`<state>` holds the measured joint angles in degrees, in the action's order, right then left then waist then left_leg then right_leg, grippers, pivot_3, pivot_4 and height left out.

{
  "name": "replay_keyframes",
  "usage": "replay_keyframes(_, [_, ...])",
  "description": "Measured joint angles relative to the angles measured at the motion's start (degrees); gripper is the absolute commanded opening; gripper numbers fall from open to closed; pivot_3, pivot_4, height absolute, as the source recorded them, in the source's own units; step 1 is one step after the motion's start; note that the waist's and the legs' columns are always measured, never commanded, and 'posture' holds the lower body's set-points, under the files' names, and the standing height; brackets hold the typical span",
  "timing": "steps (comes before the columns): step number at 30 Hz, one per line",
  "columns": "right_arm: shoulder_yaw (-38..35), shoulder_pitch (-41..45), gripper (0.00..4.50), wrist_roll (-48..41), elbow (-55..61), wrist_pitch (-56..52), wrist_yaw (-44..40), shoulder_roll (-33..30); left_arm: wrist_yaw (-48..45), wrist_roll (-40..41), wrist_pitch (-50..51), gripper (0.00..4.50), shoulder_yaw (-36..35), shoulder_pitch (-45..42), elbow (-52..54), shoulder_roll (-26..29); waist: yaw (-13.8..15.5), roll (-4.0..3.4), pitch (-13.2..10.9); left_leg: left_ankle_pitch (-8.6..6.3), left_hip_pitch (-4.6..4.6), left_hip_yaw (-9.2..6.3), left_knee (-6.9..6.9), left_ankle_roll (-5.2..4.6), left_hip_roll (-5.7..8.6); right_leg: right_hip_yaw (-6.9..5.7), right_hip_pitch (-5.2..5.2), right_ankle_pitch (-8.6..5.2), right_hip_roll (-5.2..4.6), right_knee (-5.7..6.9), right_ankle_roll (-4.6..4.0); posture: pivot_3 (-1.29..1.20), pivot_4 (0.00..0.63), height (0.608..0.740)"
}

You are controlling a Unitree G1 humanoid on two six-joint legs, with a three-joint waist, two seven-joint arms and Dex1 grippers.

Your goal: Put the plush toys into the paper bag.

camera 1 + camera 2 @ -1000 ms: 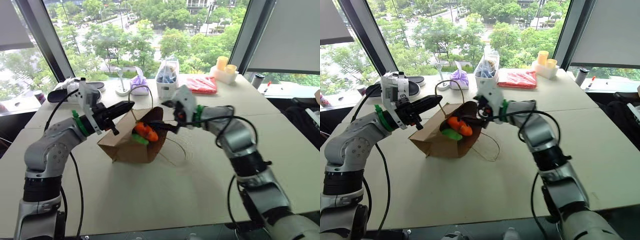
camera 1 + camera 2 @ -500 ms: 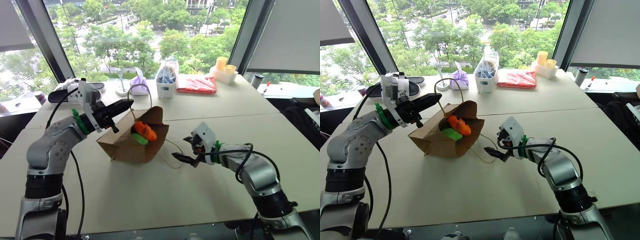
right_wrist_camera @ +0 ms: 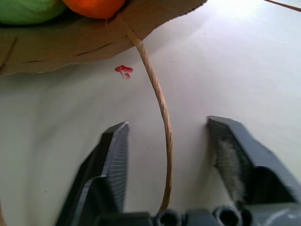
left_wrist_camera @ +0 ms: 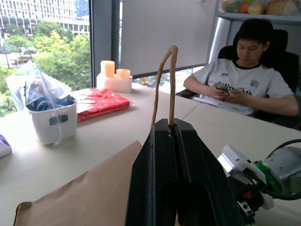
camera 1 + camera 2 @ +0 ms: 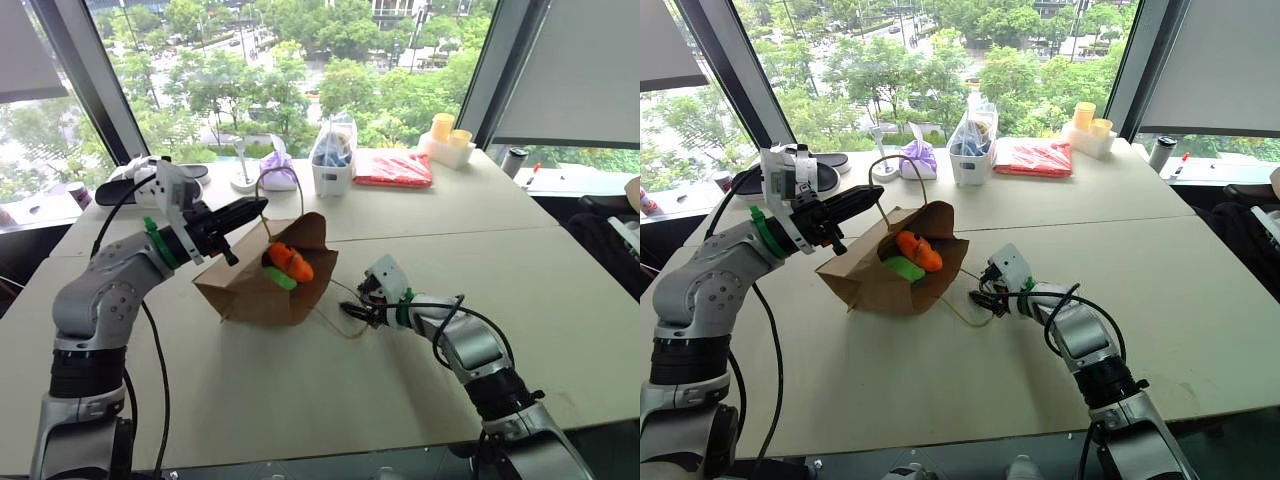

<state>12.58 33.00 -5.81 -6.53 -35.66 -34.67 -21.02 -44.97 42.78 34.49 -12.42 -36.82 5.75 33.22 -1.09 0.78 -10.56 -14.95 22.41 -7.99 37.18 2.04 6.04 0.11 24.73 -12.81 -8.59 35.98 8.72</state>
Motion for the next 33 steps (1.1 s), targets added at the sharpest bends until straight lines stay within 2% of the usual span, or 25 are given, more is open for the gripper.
replay_keyframes(2, [0.0,0.1,0.25,0.0,0.0,-0.1,-0.1,0.1,0.1,0.0,0.0,0.0,0.0,0.0,0.0,0.0,0.0,0.0,0.0,0.0,0.0,0.0,0.01,0.0,0.0,0.0,0.0,0.0,0.0,0.0,0.0,0.0,0.15,0.74])
replay_keyframes(3, [0.0,0.2,0.12,-0.1,0.1,-0.3,-0.2,0.0,0.1,0.0,0.0,0.0,0.0,0.0,0.0,0.0,0.0,0.0,0.0,0.0,0.0,0.0,0.01,0.0,0.0,0.0,0.0,0.0,0.0,0.0,0.0,0.0,0.15,0.74])
replay_keyframes(8, [-2.4,0.6,0.12,-1.6,5.0,-3.7,-0.7,-1.7,0.1,0.2,0.0,0.0,0.0,0.0,0.0,0.0,0.1,0.0,0.0,0.0,0.01,-0.01,0.0,0.0,0.0,0.0,0.0,0.0,-0.01,-0.01,0.0,0.0,0.15,0.74])
replay_keyframes(12, [-6.7,2.3,0.12,-5.5,11.9,-10.5,-2.2,-5.2,0.2,0.2,0.0,0.0,0.0,-0.3,-0.2,-0.2,0.2,-0.01,0.0,-0.01,0.01,-0.01,0.01,-0.01,0.01,0.0,-0.01,0.0,-0.02,-0.02,0.0,0.0,0.15,0.74])
replay_keyframes(15, [-11.7,8.0,0.12,-10.2,15.5,-16.9,-4.0,-9.0,0.2,-0.1,-1.2,0.0,0.0,-3.7,-3.0,-1.5,0.4,0.01,0.0,-0.05,0.04,-0.02,0.02,-0.1,0.02,-0.02,-0.02,0.0,-0.02,-0.02,0.0,0.0,0.15,0.74])
replay_keyframes(20, [-17.8,16.4,0.12,-15.8,16.4,-22.2,-4.5,-10.6,0.0,-1.1,-2.3,0.0,0.4,-6.7,-7.1,-3.6,0.1,0.03,0.0,-0.19,0.0,-0.02,0.0,-0.33,0.0,-0.06,-0.06,0.0,0.0,-0.06,0.0,0.0,0.15,0.74])
replay_keyframes(26, [-17.7,17.9,0.12,-19.3,15.2,-25.3,-5.5,-10.9,1.3,-1.2,-2.0,0.0,1.8,-6.9,-10.3,-8.7,0.3,0.04,0.0,-0.13,0.06,-0.01,0.03,-0.23,0.01,-0.05,-0.05,0.0,-0.05,-0.11,0.01,0.0,0.15,0.74])
replay_keyframes(33, [-15.3,16.4,0.12,-19.2,12.5,-23.6,-4.6,-10.7,1.4,-3.7,-2.3,0.0,2.8,-3.0,-12.3,-10.3,0.0,0.03,0.0,-0.06,0.04,0.02,0.02,-0.11,0.01,-0.04,-0.02,0.0,-0.03,-0.08,0.01,0.0,0.15,0.74])
